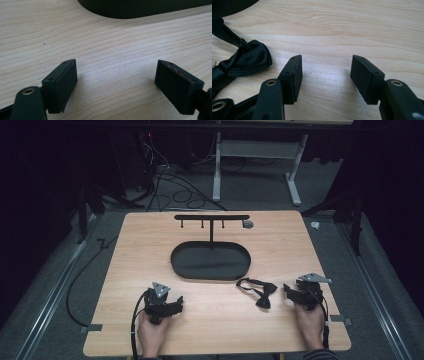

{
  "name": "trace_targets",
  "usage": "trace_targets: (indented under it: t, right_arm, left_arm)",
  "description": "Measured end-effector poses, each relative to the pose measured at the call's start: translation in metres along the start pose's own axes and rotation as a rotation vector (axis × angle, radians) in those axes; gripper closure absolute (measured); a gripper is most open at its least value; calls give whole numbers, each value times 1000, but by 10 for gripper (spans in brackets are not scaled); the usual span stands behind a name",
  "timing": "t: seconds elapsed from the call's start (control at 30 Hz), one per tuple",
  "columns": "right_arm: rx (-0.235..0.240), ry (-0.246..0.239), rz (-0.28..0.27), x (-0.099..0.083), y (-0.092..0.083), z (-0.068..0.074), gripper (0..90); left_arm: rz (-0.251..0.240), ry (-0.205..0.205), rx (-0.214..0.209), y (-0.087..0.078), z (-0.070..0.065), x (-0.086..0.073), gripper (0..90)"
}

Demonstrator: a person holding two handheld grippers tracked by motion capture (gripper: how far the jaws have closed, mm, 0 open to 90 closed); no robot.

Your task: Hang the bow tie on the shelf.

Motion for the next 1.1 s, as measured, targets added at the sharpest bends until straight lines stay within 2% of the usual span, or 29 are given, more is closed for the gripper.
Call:
trace_targets:
  t: [1.1]
  right_arm:
    - [7, -3, 5, -1, 0, 3, 388]
  left_arm:
    - [0, 0, 1, 0, 0, 0, 185]
Point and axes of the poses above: each handheld gripper's, and its own axes: y roughly forward along the jaws, x roughly out of its top, z roughly to its left, the point moved 4 cm from there along y, roughly forward along the jaws, and after that the axes turned 5 degrees about -z, right-handed, at the moved point
